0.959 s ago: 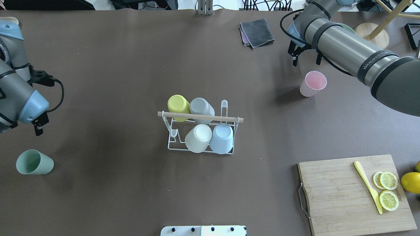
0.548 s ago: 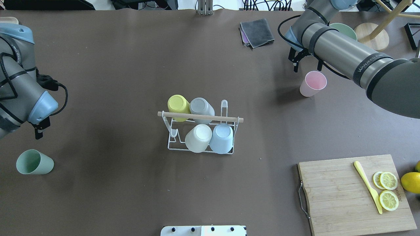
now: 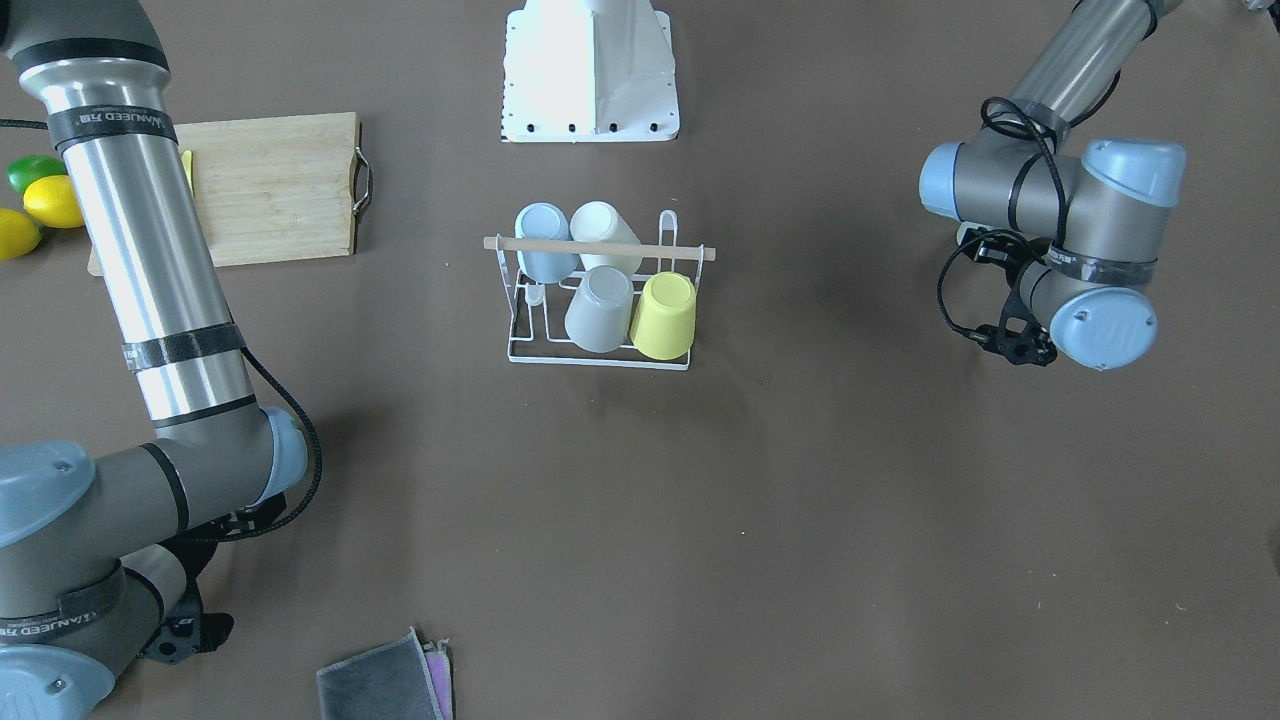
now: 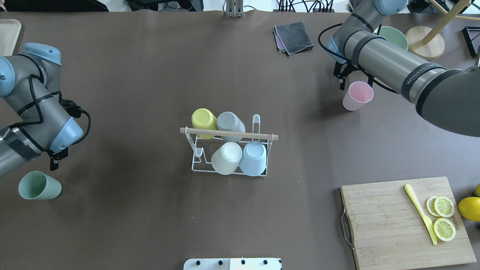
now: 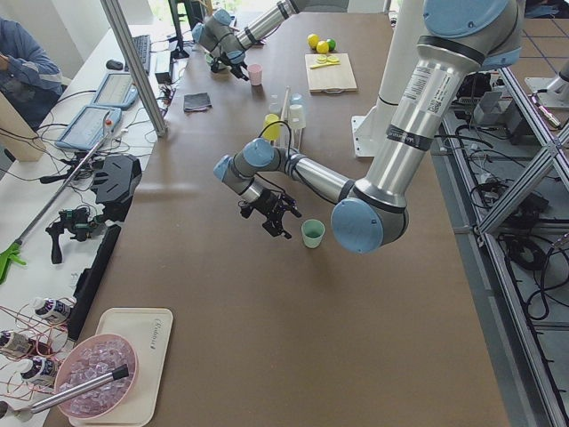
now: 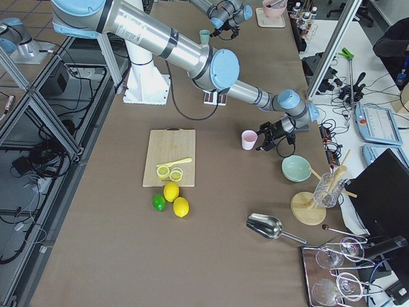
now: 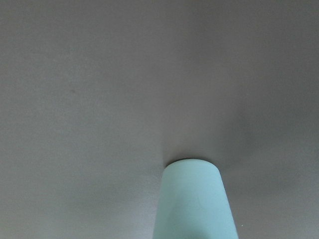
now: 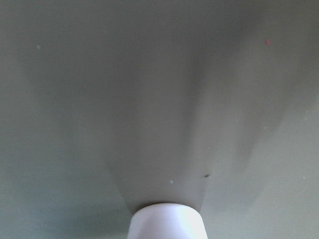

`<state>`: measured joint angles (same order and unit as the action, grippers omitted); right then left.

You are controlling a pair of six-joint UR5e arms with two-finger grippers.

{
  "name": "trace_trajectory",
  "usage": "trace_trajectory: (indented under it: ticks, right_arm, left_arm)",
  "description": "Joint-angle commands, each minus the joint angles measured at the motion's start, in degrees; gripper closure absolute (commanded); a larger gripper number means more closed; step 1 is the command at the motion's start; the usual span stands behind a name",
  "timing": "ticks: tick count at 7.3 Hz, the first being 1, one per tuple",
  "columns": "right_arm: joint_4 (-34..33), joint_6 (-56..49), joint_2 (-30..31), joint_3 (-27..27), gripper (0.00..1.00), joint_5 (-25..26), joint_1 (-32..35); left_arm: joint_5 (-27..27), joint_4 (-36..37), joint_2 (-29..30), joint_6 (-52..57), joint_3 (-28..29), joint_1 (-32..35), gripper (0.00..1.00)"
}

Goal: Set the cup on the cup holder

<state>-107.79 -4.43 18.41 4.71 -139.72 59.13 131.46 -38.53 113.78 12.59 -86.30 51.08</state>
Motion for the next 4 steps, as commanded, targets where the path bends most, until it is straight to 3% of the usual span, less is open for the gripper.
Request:
trace_trajectory:
  ticks: [1, 4]
  right_arm:
    - [-0.4, -0.8, -0.6, -0.9, 0.00, -0.3, -0.7]
    - [-0.4, -1.7, -0.7, -1.6, 0.00, -0.3, -1.1]
  left_arm:
    - [-0.3, 0.6, 0.1, 0.3, 1.0, -2.5, 0.02]
    - [-2.5, 2.7, 0.1, 0.4, 2.4, -4.3, 0.02]
